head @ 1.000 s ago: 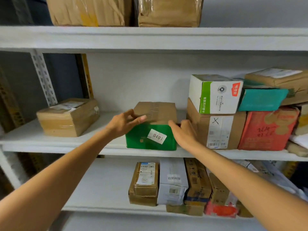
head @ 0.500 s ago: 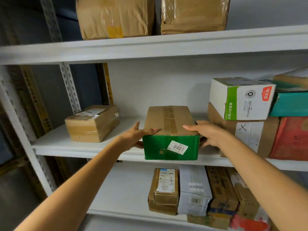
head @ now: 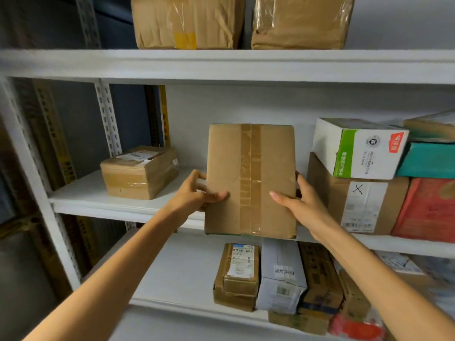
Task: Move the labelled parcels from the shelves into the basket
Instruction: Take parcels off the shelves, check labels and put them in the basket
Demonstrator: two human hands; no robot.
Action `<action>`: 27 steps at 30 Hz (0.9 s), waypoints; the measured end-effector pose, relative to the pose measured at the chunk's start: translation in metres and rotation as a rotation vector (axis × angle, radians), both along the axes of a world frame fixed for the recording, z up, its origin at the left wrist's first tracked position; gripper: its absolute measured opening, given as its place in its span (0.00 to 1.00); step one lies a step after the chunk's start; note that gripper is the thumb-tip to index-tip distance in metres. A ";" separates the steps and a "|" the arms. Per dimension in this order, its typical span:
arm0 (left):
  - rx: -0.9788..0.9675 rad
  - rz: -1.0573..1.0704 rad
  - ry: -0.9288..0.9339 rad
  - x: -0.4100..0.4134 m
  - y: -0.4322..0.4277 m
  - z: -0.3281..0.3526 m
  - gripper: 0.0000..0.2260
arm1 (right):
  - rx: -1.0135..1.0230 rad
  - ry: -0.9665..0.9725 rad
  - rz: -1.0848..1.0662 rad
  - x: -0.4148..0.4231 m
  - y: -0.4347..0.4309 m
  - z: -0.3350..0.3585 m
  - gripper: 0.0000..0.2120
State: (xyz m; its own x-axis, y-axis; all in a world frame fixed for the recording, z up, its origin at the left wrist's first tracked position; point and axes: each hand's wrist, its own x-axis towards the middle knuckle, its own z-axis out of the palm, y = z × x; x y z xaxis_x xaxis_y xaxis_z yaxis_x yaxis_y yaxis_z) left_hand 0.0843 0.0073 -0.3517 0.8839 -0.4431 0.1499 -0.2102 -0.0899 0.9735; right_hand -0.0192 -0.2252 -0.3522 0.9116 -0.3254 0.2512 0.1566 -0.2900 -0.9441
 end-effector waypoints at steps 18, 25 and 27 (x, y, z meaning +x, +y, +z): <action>0.133 -0.038 -0.543 -0.019 0.041 0.008 0.51 | 0.380 -0.254 0.142 0.019 0.012 -0.023 0.28; 0.430 -0.041 -0.665 -0.026 0.026 0.025 0.55 | 0.683 -0.041 0.081 0.035 0.013 -0.034 0.10; 0.344 0.007 -0.659 -0.023 0.024 0.023 0.50 | 0.630 -0.044 0.079 0.031 0.016 -0.033 0.11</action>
State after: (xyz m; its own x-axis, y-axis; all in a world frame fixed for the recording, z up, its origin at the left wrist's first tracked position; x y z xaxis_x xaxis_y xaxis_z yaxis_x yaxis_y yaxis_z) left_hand 0.0618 0.0317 -0.3289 0.6613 -0.5556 0.5040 -0.7396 -0.3705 0.5620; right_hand 0.0122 -0.2094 -0.3856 0.9321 -0.3552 0.0711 0.1973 0.3332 -0.9220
